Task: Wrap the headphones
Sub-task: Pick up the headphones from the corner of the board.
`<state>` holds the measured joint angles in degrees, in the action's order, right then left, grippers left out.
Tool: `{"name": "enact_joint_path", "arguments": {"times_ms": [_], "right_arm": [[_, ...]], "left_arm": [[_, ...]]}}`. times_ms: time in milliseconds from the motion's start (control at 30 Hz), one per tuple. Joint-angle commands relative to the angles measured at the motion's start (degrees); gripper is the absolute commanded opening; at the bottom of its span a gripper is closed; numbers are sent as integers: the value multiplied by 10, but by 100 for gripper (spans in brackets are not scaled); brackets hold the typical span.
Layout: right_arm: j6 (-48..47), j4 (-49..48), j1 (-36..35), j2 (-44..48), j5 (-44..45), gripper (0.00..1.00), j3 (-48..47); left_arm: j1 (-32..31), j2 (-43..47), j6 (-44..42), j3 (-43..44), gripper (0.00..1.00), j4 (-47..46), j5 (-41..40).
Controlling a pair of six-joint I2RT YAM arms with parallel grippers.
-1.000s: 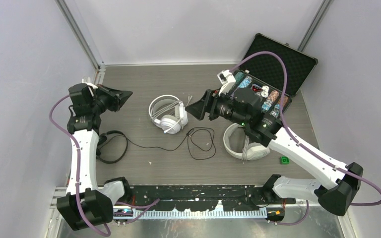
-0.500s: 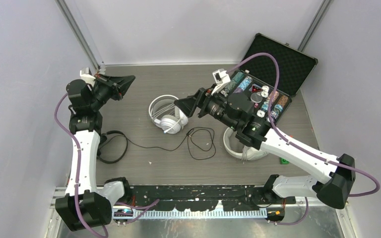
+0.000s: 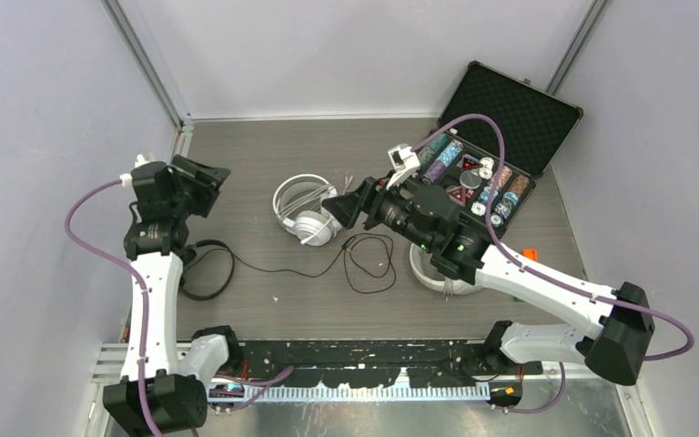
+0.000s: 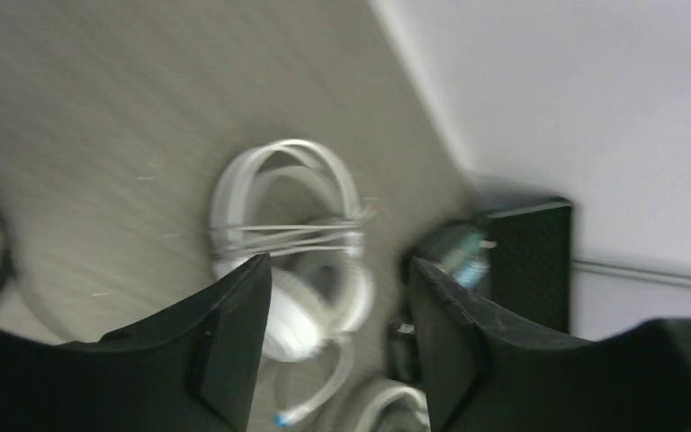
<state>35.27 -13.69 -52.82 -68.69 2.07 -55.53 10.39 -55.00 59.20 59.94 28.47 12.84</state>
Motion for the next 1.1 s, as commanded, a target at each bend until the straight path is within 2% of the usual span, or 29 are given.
{"name": "enact_joint_path", "arguments": {"times_ms": [0, 100, 167, 400, 467, 567, 667, 833, 933, 967, 1067], "right_arm": [[8, -39, -2, 55, 11, 76, 23], [21, -31, -2, 78, 3, 76, 40], [33, -29, -2, 92, -3, 75, 56], [48, -28, -1, 122, -9, 75, 83], [42, -22, -2, 129, -12, 76, 83], [24, -18, -2, 138, -4, 75, 88], [18, -16, -2, 141, 3, 76, 87], [15, -12, -1, 130, -4, 76, 82], [13, -3, -2, 115, 7, 75, 82], [15, -1, -2, 111, 8, 75, 80], [20, 0, -1, 100, 11, 74, 76]], "left_arm": [[9, -28, -115, -47, 61, 71, -132], [11, -58, -153, -77, 64, 101, -176], [11, -76, -167, -103, 64, 94, -176], [25, -163, -183, -167, 63, 13, -139], [38, -187, -194, -171, 60, 1, -108], [45, -210, -198, -174, 58, -2, -118], [45, -233, -180, -187, 52, -37, -95], [45, -292, -173, -183, 51, -82, -48], [45, -318, -171, -166, 41, -77, -38], [45, -323, -176, -160, 34, -73, -30], [45, -307, -185, -146, 4, -51, -18]]}}
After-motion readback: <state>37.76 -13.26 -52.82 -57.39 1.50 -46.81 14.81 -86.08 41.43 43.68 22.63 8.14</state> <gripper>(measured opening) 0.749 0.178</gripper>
